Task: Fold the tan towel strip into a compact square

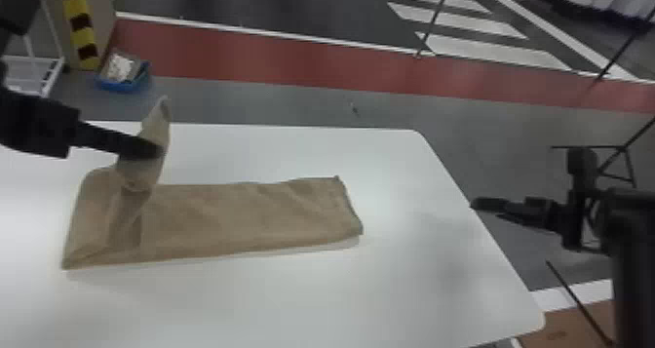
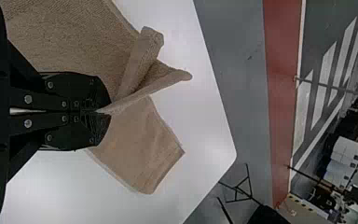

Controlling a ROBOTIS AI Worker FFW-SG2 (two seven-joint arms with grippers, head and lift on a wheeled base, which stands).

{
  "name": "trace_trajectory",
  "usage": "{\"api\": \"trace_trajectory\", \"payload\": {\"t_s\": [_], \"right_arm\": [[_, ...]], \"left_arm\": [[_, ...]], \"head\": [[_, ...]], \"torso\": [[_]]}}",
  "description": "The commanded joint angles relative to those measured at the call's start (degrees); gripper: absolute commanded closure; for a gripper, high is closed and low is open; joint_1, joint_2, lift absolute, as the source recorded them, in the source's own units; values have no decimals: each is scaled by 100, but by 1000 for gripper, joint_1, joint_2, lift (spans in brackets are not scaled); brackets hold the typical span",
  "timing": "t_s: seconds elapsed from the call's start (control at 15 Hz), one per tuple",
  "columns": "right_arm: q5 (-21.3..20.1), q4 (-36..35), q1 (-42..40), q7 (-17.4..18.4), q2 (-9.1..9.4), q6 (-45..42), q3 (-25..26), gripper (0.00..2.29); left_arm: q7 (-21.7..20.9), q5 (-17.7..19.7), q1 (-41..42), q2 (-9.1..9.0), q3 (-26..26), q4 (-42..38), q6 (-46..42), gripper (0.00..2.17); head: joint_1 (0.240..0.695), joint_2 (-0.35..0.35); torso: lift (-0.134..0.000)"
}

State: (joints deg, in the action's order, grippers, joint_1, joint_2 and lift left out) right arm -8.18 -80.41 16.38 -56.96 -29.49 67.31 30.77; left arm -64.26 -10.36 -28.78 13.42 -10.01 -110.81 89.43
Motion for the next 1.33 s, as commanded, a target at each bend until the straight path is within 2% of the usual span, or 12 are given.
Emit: {"api": "trace_trajectory", "payload": {"t_s": [0.0,0.07,0.13,0.2,0.27,0.33,0.53,0.67,0.93,1.13,1.2,1.27], "right_arm": [[9,-1,-30,1,-13,-55,25,43],[18,17,-21,1,-30,-73,34,43],[45,17,-21,1,-39,-90,34,43],[62,8,-21,1,-30,-90,43,43],[80,17,-21,1,-30,-90,43,43],[97,17,-12,1,-39,-108,43,43],[256,-1,14,1,-39,-2,113,43],[352,-141,-3,1,-30,156,122,43],[800,-1038,-302,1,242,947,25,43],[1064,-2128,-399,115,769,1949,-397,43],[1064,-2427,-416,177,1033,2125,-643,49],[1055,-2673,-425,265,1350,2213,-942,53]], "left_arm": [[203,-71,-49,-392,-256,77,59,2007],[493,-36,12,-568,-344,77,59,1980],[748,-27,83,-700,-414,77,59,1811],[765,-80,109,-832,-520,77,59,1264],[809,-98,136,-911,-608,77,59,232],[1011,-98,179,-964,-660,77,59,-2],[1258,-54,223,-1157,-616,77,59,39],[1337,-36,267,-1184,-599,77,59,70],[1328,60,557,-1052,-186,-37,59,70],[1284,342,1243,-313,658,-538,59,70],[1284,518,1524,-50,1089,-661,59,66],[1258,649,1797,91,1563,-714,59,66]], "head": [[695,-350],[695,-350],[695,-350],[694,-350],[695,-350],[695,-350],[695,-350],[693,-350],[695,-350],[695,-350],[695,-350],[695,-323]], "torso": [[-128],[-128],[-128],[-128],[-128],[-128],[-128],[-128],[-128],[-128],[-128],[-128]]}}
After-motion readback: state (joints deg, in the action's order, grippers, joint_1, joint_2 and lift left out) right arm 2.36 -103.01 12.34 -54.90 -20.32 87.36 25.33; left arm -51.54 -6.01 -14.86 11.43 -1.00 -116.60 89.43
